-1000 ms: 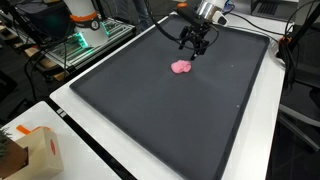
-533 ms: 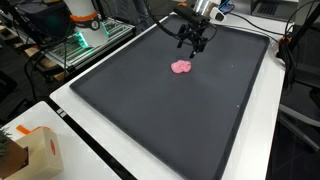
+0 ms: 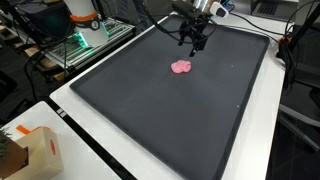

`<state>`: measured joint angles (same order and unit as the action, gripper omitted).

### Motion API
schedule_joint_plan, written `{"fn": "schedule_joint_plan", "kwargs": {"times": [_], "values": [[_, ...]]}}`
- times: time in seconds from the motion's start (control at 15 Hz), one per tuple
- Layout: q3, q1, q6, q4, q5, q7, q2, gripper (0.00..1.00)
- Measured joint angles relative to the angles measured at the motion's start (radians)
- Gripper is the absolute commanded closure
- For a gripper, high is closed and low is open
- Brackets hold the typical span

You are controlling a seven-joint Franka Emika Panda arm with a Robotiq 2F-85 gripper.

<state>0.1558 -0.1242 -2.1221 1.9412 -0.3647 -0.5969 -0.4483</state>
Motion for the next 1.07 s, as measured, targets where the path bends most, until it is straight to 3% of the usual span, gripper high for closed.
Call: {"fn": "schedule_joint_plan", "kwargs": {"times": [0.67, 1.07], "values": [[-0.013, 0.106, 0.010, -0.004, 0.239, 0.027, 0.118, 0.00], [-0.025, 0.119, 0.011, 0.000, 0.297, 0.074, 0.208, 0.00]]}}
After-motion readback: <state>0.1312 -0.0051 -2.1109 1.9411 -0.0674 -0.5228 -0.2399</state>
